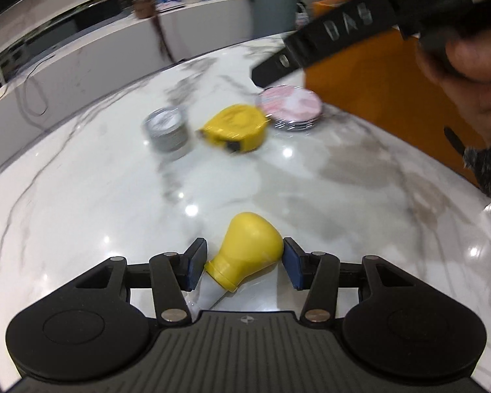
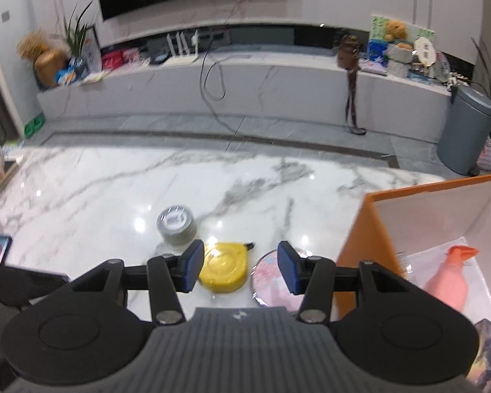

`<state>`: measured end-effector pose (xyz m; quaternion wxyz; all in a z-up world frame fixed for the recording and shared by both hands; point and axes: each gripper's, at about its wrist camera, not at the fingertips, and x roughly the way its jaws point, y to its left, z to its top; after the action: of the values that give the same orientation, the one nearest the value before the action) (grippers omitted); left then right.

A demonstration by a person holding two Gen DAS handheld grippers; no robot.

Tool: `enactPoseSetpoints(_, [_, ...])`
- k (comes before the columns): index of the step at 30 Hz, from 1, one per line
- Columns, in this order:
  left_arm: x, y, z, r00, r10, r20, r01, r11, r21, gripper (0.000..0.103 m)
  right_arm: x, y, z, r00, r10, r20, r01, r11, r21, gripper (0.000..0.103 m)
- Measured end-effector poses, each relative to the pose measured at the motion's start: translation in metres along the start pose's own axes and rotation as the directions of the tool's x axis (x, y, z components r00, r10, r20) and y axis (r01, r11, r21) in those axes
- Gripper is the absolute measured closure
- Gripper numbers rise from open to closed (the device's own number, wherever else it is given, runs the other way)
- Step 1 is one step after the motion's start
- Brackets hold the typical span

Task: Organize rigid objects
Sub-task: 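Grasp the yellow bulb bottle with the left tool while the right tool grasps the yellow tape measure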

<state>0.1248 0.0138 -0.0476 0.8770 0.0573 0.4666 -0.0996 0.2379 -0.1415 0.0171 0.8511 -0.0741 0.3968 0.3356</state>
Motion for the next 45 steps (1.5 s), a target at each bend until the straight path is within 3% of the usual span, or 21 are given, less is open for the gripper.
enactPoseSetpoints(7, [-0.012, 0.022, -0.012, 1.000, 0.008, -0.006, -0.008, 0.999, -0.047, 0.046, 0.035, 0.025, -0.006, 0.998, -0.020, -0.066, 0.017, 0.999, -0.043, 0.049])
enactPoseSetpoints(24, [-0.013, 0.029, -0.020, 1.000, -0.002, 0.003, 0.002, 0.998, -0.055, 0.045, 0.082, 0.042, -0.012, 0.987, -0.100, -0.128, 0.090, 0.993, -0.082, 0.047])
enactPoseSetpoints(35, [-0.014, 0.023, -0.019, 1.000, 0.015, -0.008, -0.015, 0.998, -0.061, 0.046, 0.081, 0.044, -0.007, 0.988, -0.045, -0.146, 0.042, 0.999, -0.024, 0.048])
enactPoseSetpoints(45, [-0.028, 0.007, -0.010, 0.999, 0.015, 0.029, -0.014, 0.999, -0.047, 0.046, 0.046, 0.037, 0.003, 0.995, -0.049, -0.090, 0.048, 0.999, -0.012, 0.048])
